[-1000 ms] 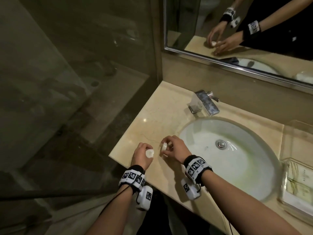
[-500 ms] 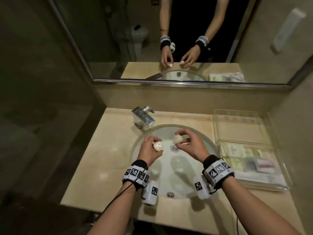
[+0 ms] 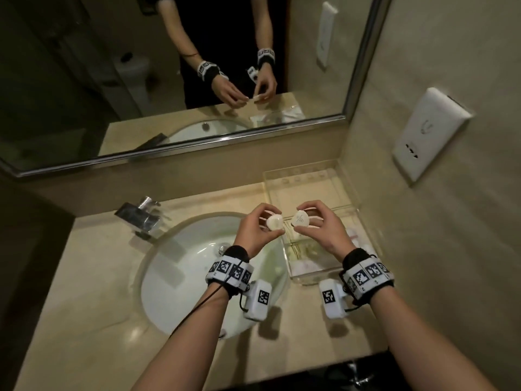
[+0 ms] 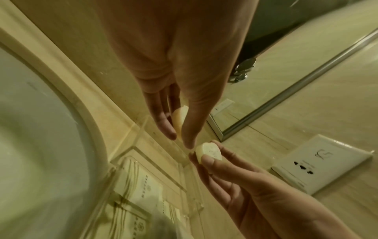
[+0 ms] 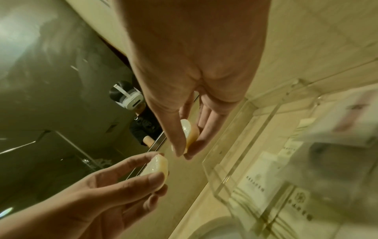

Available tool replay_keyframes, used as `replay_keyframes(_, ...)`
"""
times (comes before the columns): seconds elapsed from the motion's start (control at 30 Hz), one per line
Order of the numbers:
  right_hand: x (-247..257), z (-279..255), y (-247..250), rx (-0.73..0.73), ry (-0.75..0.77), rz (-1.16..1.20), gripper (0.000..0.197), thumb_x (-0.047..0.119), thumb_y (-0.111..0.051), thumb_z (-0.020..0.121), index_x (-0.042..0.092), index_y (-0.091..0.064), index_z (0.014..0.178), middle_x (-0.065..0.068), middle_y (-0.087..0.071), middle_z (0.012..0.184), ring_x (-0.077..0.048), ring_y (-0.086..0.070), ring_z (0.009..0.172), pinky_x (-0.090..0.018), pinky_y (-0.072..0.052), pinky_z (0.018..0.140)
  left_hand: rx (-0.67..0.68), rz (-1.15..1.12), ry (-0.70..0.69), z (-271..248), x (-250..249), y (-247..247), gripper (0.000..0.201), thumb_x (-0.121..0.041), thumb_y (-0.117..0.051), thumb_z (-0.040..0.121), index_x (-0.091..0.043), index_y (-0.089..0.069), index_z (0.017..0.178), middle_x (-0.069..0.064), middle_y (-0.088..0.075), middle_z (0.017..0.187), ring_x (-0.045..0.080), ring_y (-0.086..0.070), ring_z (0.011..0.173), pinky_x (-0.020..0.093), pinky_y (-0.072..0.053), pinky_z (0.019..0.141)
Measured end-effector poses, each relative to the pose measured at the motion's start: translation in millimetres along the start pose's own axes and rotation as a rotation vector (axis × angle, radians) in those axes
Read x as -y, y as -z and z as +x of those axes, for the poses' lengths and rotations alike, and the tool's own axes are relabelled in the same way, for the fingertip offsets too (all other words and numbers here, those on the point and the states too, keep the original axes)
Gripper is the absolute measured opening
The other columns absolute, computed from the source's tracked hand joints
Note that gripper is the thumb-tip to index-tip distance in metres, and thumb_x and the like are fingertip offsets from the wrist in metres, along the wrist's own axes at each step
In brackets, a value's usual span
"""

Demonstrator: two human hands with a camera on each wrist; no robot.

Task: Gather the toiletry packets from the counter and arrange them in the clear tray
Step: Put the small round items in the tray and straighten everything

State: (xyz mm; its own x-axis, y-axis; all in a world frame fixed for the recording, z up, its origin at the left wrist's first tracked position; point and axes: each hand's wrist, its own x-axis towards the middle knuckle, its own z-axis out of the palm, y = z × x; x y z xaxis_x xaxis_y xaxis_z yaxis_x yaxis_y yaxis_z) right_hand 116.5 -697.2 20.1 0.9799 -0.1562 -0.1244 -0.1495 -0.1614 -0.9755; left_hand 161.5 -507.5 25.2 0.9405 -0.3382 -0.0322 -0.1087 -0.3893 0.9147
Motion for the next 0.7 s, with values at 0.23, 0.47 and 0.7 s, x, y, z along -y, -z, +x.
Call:
replay_keyframes(0.23, -22.2, 9.5, 54.7, -0.200, -0.089, -0.121, 0.039, 0.003, -0.081, 0.075, 0.019, -0.069, 0.108, 0.002, -0.068, 0.097, -0.010, -0.067, 0.084, -0.021, -0.058, 0.067, 0.062, 0.023, 0.100, 26.7, -5.9, -48.7, 0.036, -0.005, -0.081, 0.069, -0.014, -0.064, 0.101, 0.003, -0.062, 0.092, 0.018, -0.061, 0.074, 0.026, -0.057, 0.069)
replay_keyframes(0.47, -60.9, 44.8, 84.8, -0.308, -0.182, -0.591, 0.034, 0.007, -0.066, 0.088, 0.027, -0.068, 0.116, -0.008, -0.066, 0.117, -0.023, -0.066, 0.100, -0.032, -0.055, 0.088, 0.061, -0.007, 0.216, 36.3, 2.5, -72.6, 0.039, -0.001, -0.080, 0.070, -0.010, -0.063, 0.105, 0.008, -0.061, 0.096, 0.022, -0.062, 0.078, 0.035, -0.060, 0.071)
replay_keyframes(0.7, -78.7, 62.7, 87.5, -0.286, -0.364, -0.786, 0.028, 0.013, -0.062, 0.092, 0.004, -0.053, 0.117, -0.018, -0.062, 0.119, -0.036, -0.063, 0.104, -0.046, -0.054, 0.089, 0.053, -0.008, 0.249, 40.2, 11.4, -79.0, 0.041, -0.002, -0.081, 0.068, -0.012, -0.065, 0.105, 0.011, -0.063, 0.096, 0.027, -0.062, 0.079, 0.043, -0.059, 0.078)
